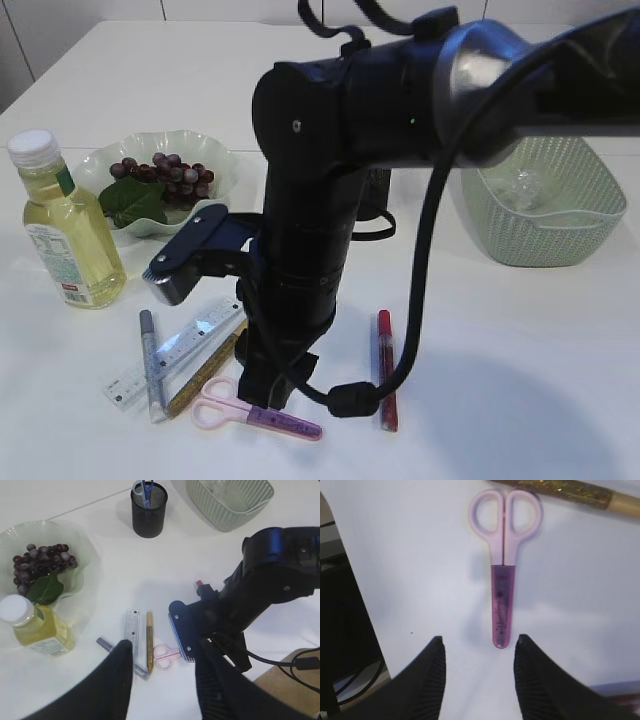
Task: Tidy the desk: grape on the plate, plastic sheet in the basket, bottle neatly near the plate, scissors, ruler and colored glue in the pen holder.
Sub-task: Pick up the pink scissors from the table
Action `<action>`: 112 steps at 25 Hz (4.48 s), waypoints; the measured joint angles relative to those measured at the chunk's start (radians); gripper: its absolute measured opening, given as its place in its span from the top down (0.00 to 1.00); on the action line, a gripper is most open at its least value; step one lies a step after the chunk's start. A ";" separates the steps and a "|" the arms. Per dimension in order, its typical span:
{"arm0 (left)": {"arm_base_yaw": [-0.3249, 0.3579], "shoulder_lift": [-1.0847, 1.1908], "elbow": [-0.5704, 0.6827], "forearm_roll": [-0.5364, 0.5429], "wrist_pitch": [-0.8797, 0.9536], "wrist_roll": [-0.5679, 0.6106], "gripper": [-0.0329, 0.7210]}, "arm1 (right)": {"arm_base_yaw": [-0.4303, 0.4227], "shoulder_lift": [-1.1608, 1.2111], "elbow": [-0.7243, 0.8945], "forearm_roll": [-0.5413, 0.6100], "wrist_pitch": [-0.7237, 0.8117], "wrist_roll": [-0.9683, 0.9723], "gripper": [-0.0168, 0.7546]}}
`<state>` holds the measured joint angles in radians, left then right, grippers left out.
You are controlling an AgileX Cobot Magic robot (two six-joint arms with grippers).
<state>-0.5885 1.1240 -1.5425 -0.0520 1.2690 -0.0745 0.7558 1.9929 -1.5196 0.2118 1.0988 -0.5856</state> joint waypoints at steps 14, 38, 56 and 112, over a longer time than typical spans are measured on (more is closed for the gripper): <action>0.000 0.000 0.000 0.025 0.000 0.000 0.55 | 0.022 0.119 -0.004 -0.055 0.018 0.040 0.50; 0.000 0.000 0.000 0.096 0.000 0.000 0.57 | 0.023 0.130 -0.004 -0.073 -0.050 0.098 0.50; 0.000 0.000 0.000 0.110 0.000 0.000 0.57 | 0.023 0.131 -0.004 -0.107 -0.054 0.139 0.48; 0.000 0.000 0.000 0.162 0.000 0.000 0.57 | 0.033 0.197 -0.004 -0.080 -0.079 0.143 0.48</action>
<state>-0.5885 1.1240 -1.5425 0.1100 1.2690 -0.0745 0.7886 2.1904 -1.5234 0.1317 1.0194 -0.4425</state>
